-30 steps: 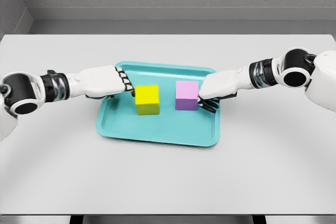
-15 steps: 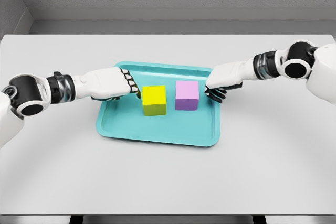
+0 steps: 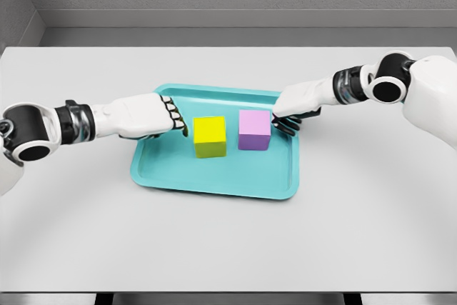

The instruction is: Push two cubes

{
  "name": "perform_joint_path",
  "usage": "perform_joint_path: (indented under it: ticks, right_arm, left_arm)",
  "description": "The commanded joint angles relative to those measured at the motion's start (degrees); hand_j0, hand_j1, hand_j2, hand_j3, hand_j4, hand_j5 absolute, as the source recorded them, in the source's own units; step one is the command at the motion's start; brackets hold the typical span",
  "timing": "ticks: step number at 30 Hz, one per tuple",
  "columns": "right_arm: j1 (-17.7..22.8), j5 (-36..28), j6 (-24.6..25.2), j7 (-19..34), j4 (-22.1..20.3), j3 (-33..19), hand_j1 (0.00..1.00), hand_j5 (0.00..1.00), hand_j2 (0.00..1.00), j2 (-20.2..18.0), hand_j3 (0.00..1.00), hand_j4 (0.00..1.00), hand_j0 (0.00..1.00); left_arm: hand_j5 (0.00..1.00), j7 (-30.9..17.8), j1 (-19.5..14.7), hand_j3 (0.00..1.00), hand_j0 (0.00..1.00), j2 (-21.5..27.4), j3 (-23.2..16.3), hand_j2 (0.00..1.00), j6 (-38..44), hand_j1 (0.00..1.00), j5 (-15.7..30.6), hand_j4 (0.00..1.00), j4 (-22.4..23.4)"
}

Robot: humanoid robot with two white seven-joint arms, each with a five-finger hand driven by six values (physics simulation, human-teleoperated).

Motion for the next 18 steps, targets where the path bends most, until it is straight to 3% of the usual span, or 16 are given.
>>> perform_joint_path:
  ticks: [1, 7, 13, 18]
  right_arm:
    - [0.0, -0.1, 0.1, 0.0, 0.7, 0.0, 0.11, 0.11, 0.11, 0.3, 0.11, 0.11, 0.11]
    - [-0.1, 0.0, 0.1, 0.0, 0.7, 0.3, 0.11, 0.11, 0.11, 1.1, 0.11, 0.11, 0.11]
    - [-0.4, 0.6, 0.1, 0.0, 0.7, 0.4, 0.11, 0.11, 0.11, 1.5, 0.11, 0.11, 0.11]
    - [-0.4, 0.7, 0.1, 0.0, 0.4, 0.4, 0.11, 0.11, 0.11, 1.7, 0.11, 0.11, 0.11]
  left_arm:
    - [0.68, 0.0, 0.0, 0.68, 0.68, 0.1, -0.1, 0.68, 0.1, 0.68, 0.3, 0.68, 0.5]
    - [0.67, 0.0, -0.1, 0.67, 0.67, 0.0, -0.2, 0.67, 0.1, 0.67, 0.2, 0.67, 2.3]
    - [0.67, -0.1, -0.4, 0.67, 0.67, -3.3, -0.2, 0.67, 0.1, 0.67, 0.0, 0.67, 8.0]
    - [0.67, -0.1, -0.4, 0.67, 0.67, -4.1, -0.2, 0.67, 0.1, 0.67, 0.2, 0.67, 8.0]
